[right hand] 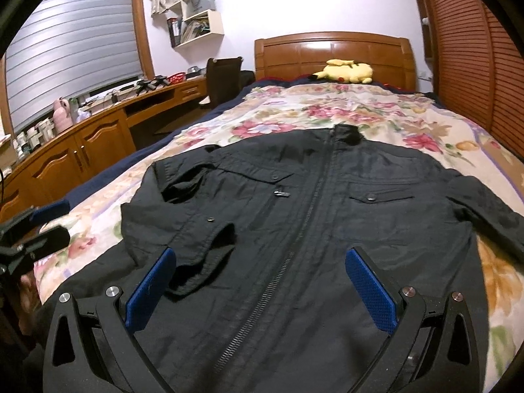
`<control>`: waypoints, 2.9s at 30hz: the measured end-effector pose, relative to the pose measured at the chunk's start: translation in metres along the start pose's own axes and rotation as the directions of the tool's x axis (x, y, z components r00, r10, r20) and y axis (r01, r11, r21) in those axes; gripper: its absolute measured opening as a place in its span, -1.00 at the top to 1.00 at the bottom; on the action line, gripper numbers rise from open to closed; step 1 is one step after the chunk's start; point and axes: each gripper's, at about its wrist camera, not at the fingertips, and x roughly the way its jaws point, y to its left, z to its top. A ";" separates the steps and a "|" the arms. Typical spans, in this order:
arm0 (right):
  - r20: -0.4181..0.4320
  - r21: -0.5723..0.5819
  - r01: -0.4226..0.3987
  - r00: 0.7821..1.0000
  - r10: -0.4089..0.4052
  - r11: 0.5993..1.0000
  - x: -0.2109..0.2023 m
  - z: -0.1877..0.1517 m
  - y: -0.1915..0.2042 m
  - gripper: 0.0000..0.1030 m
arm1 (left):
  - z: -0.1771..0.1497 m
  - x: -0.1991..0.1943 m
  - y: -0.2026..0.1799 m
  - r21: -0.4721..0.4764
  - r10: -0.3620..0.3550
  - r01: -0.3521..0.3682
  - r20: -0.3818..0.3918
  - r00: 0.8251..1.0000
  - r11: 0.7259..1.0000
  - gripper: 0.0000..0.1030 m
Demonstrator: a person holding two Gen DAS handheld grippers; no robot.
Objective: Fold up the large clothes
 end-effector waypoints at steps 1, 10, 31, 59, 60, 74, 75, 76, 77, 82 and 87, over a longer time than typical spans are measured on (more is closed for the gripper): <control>-0.006 -0.002 -0.012 1.000 0.012 1.000 0.005 0.003 -0.002 -0.93 | -0.003 0.000 0.002 -0.001 0.016 -0.016 0.002 1.000 1.000 -0.58; -0.078 -0.049 -0.097 0.993 0.093 0.994 0.038 0.009 0.007 -0.45 | -0.029 0.010 0.036 -0.043 0.088 -0.089 -0.022 0.996 0.995 -0.58; -0.243 -0.119 -0.247 0.947 0.213 0.962 0.066 0.004 0.004 0.84 | -0.047 0.015 0.039 -0.020 0.092 -0.092 -0.031 0.995 0.996 -0.58; 0.142 -0.009 0.184 0.973 -0.181 0.983 -0.072 -0.019 -0.066 0.94 | -0.039 0.005 0.010 -0.013 -0.017 0.017 0.012 1.000 1.000 -0.58; 0.148 -0.003 0.202 0.969 -0.199 0.979 -0.073 -0.021 -0.064 0.94 | -0.039 0.005 0.009 -0.011 -0.019 0.020 0.012 1.000 1.000 -0.58; 0.011 0.054 0.231 0.973 -0.232 0.971 -0.083 -0.045 -0.051 0.93 | -0.036 0.005 0.001 -0.007 -0.050 0.050 0.012 0.999 0.999 -0.58; 0.001 0.054 0.226 0.974 -0.226 0.973 -0.085 -0.046 -0.050 0.85 | -0.036 0.005 0.002 -0.009 -0.053 0.053 0.009 0.999 0.999 -0.58; -0.002 0.053 0.235 0.972 -0.235 0.971 -0.089 -0.045 -0.049 0.80 | -0.035 0.006 0.002 -0.013 -0.056 0.056 0.007 0.998 0.998 -0.58; -0.005 0.043 0.249 0.969 -0.249 0.968 -0.093 -0.044 -0.048 0.66 | -0.035 0.006 0.003 -0.017 -0.060 0.061 0.006 0.998 0.998 -0.58; 0.006 -0.006 0.289 0.957 -0.289 0.957 -0.107 -0.026 -0.050 -0.23 | -0.034 0.007 0.000 -0.013 -0.069 0.069 0.003 0.998 0.998 -0.58; -0.071 0.041 0.297 0.953 -0.293 0.954 -0.083 -0.008 -0.079 -0.24 | -0.034 0.008 -0.002 -0.012 -0.072 0.072 -0.002 0.997 0.997 -0.58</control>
